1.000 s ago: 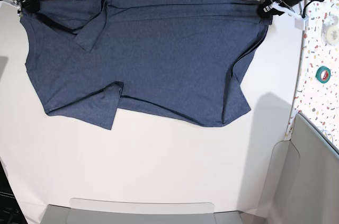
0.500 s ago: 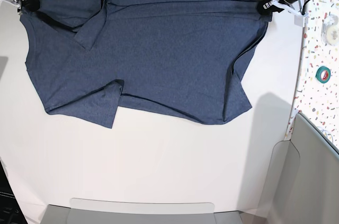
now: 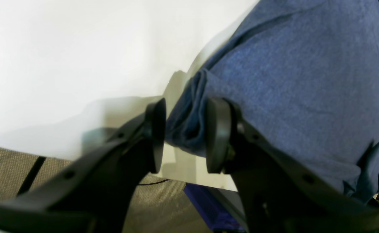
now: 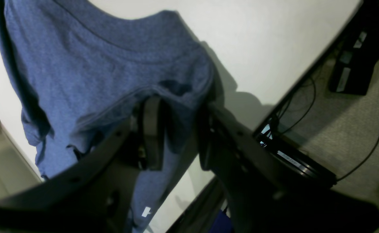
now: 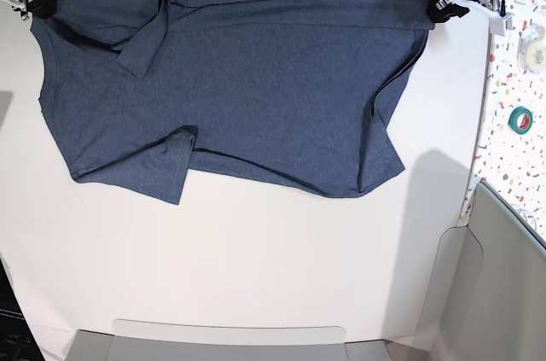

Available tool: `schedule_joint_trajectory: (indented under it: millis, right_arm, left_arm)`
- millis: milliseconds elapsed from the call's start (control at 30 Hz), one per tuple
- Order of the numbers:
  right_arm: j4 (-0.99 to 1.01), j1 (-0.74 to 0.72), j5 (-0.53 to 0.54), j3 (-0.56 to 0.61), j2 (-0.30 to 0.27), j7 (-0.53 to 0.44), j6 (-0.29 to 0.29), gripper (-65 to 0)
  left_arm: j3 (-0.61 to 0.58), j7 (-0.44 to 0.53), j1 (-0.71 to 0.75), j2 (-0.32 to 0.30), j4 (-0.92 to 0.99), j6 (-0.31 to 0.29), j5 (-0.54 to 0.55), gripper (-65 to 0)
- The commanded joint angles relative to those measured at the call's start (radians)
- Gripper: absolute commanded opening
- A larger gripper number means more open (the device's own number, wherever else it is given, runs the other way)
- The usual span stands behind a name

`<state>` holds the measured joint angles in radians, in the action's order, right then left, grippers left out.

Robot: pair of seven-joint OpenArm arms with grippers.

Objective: Layout the t-shirt on the table in an organized manner, then fold the t-shirt properly
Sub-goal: 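Release the collar edge with both grippers and raise them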

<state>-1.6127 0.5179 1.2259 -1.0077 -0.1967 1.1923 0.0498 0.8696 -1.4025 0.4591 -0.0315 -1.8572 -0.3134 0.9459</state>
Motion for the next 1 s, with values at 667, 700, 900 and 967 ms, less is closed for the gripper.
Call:
schedule_joint_trajectory:
  millis: [667, 700, 900, 967]
  right_arm:
    - [-0.076, -0.051, 0.147, -0.239, -0.180, -0.005, 0.005, -32.8]
    - [-0.091, -0.095, 0.144, -0.233, -0.200, -0.005, 0.006, -32.8]
    - [-0.134, -0.445, -0.074, 0.053, -0.329, -0.009, 0.005, -32.9]
    - [-0.134, -0.585, -0.186, 0.198, -0.350, -0.007, 0.003, -33.0]
  left_arm:
    - [0.138, 0.006, -0.052, -0.048, -0.019, 0.001, 0.017, -44.2]
    - [0.153, 0.006, -0.072, -0.057, -0.017, 0.001, 0.017, -44.2]
    - [0.207, 0.006, -0.136, -0.063, -0.019, 0.001, 0.017, -44.2]
    - [0.218, 0.006, -0.150, -0.063, -0.019, 0.001, 0.015, -44.2]
